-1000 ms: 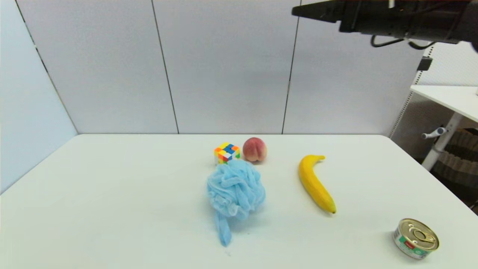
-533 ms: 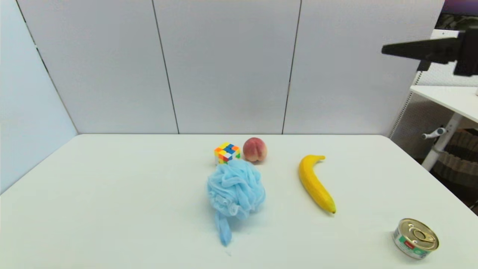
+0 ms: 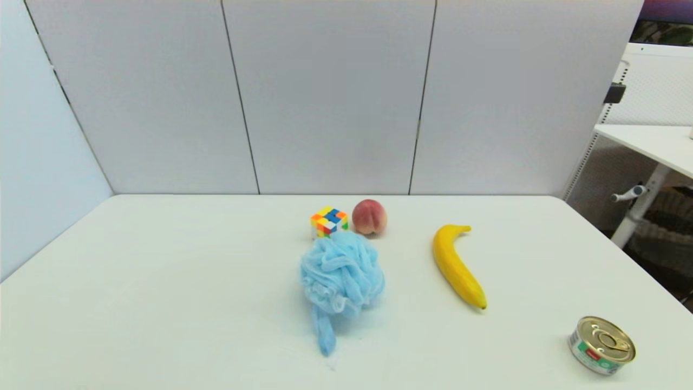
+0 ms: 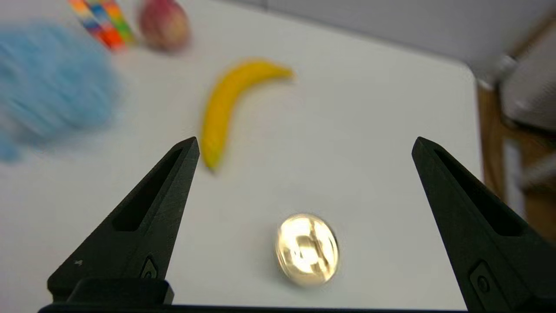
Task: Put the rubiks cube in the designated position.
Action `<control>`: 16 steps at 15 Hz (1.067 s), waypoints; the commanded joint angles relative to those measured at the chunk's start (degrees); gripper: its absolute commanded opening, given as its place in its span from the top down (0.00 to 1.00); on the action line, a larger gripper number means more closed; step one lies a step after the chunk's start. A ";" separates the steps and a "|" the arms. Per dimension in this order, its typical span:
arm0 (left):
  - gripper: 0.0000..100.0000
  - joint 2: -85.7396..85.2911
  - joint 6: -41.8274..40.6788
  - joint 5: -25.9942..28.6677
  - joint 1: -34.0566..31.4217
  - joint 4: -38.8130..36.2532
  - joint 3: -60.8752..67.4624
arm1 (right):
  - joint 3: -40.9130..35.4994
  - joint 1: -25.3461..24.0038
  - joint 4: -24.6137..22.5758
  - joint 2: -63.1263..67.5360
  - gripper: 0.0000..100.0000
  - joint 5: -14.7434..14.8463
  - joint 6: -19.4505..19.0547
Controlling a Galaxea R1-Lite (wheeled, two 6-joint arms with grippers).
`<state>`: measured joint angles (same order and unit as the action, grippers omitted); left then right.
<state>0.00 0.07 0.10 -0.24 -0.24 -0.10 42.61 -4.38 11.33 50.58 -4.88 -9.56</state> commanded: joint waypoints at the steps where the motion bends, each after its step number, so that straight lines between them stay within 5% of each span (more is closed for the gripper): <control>1: 0.00 0.09 0.01 -0.01 -0.02 -0.11 0.01 | -18.26 0.25 1.33 -19.20 0.00 10.24 -1.52; 9: 0.00 0.09 0.01 -0.01 -0.02 0.07 0.01 | -34.96 2.97 0.28 -37.92 0.00 8.92 -0.99; 13: 0.00 0.09 0.01 -0.01 -0.02 -0.11 0.01 | -38.65 3.94 -0.69 -45.66 0.00 2.33 1.91; 16: 0.00 0.09 0.01 -0.01 -0.02 -0.11 0.01 | -38.83 4.11 -1.57 -50.40 0.00 2.42 4.28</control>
<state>0.00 0.07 0.10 -0.24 -0.22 -0.10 4.27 -0.41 9.78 5.27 -2.32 -7.16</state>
